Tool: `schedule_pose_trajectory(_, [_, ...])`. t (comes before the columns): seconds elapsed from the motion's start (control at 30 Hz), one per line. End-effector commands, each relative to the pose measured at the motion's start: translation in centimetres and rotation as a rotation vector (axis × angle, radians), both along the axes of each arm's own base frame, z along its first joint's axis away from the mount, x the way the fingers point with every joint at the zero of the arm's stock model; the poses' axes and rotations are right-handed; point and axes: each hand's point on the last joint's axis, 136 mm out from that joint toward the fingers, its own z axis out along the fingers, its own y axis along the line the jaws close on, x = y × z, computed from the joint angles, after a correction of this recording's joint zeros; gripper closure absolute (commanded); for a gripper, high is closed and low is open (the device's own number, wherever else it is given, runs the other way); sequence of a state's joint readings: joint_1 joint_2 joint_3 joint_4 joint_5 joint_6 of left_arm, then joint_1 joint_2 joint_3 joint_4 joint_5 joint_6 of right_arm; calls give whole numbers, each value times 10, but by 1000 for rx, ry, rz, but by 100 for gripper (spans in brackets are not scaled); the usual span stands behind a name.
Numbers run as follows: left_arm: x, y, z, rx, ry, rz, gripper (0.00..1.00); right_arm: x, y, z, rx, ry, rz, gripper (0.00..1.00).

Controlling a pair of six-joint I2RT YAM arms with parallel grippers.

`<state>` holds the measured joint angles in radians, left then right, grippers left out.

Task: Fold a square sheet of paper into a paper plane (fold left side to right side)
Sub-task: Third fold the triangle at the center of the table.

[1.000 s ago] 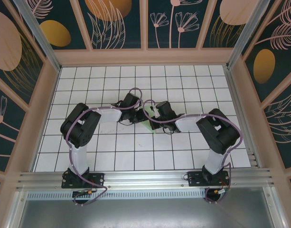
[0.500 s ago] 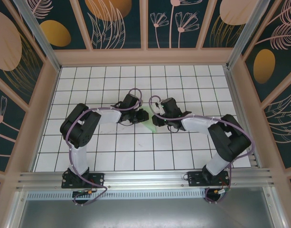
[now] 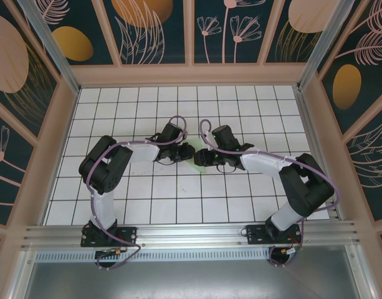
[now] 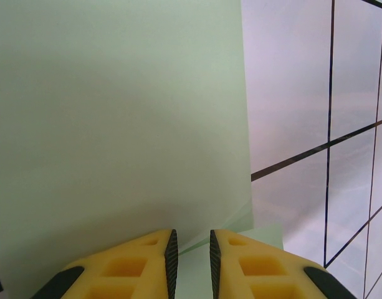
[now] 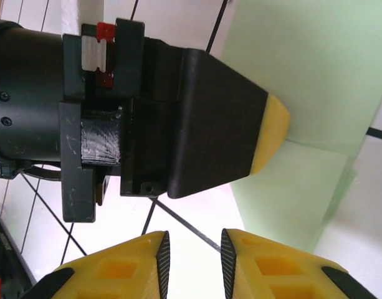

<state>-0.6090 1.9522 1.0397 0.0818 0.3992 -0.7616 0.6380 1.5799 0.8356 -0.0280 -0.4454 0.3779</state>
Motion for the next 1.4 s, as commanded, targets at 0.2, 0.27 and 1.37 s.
schedule_pose_trajectory(0.2, [-29, 17, -49, 138, 118, -6, 75, -5, -1, -28, -14, 130, 18, 69])
schedule_pose_trajectory(0.27, [-29, 18, -48, 139, 119, -4, 75, -6, -1, -32, -18, 142, 23, 69])
schedule_pose_trajectory(1.37, [-29, 18, -53, 147, 122, -6, 75, -27, -9, -66, -101, 234, 44, 80])
